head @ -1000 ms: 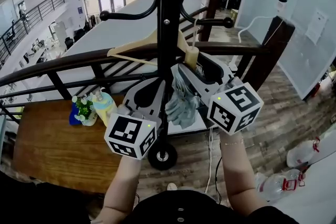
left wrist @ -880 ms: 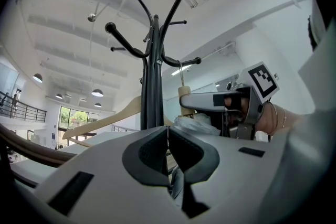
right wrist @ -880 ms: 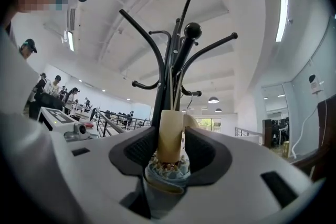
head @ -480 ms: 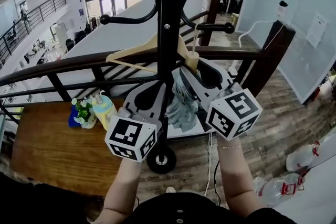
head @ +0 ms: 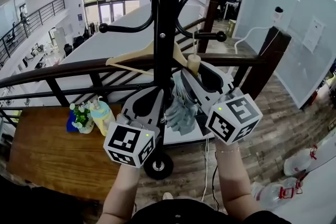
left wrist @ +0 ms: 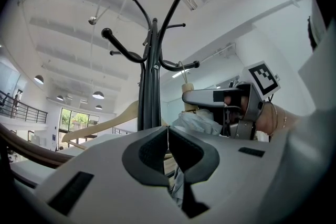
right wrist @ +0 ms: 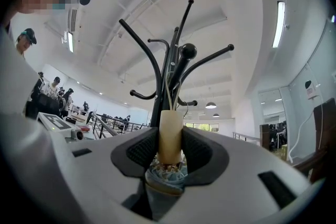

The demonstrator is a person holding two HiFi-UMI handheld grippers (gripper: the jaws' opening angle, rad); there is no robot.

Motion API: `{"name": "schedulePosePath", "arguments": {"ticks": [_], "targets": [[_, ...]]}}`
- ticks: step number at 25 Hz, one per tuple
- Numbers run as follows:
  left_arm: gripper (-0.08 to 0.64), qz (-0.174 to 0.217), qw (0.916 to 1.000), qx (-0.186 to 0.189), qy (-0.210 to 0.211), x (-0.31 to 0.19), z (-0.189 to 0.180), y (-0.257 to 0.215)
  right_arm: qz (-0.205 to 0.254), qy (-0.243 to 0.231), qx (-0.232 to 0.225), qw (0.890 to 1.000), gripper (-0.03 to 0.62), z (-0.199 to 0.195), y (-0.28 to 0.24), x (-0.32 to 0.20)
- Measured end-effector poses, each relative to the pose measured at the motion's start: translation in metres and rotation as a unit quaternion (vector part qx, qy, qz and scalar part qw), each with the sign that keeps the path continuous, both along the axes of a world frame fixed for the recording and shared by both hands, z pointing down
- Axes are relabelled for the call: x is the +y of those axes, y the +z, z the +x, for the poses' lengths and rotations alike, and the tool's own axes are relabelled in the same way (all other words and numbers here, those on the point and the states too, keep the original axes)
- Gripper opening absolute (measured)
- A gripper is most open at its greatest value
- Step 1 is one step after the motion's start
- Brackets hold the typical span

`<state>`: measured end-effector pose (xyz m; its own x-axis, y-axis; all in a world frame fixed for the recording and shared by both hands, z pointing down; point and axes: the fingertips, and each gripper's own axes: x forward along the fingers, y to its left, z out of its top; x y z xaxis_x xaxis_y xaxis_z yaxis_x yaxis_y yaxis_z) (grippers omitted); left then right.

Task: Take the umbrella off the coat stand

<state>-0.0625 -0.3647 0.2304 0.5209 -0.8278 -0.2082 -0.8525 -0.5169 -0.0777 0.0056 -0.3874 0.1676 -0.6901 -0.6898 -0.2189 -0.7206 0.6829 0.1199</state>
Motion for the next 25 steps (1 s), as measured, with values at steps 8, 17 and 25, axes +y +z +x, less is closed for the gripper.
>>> {"name": "schedulePosePath", "arguments": {"ticks": [8, 17, 25], "targets": [[0.015, 0.015, 0.9998, 0.006, -0.008, 0.003, 0.004, -0.010, 0.013, -0.028, -0.016, 0.999, 0.147, 0.005, -0.013, 0.005], [0.015, 0.033, 0.9993, 0.010, -0.018, 0.010, 0.012, -0.022, 0.035, -0.041, -0.027, 0.998, 0.147, 0.017, -0.025, 0.013], [0.015, 0.034, 0.9993, 0.012, -0.013, 0.009, 0.017, -0.023, 0.044, -0.047, -0.040, 0.997, 0.147, 0.024, -0.029, 0.024]]}}
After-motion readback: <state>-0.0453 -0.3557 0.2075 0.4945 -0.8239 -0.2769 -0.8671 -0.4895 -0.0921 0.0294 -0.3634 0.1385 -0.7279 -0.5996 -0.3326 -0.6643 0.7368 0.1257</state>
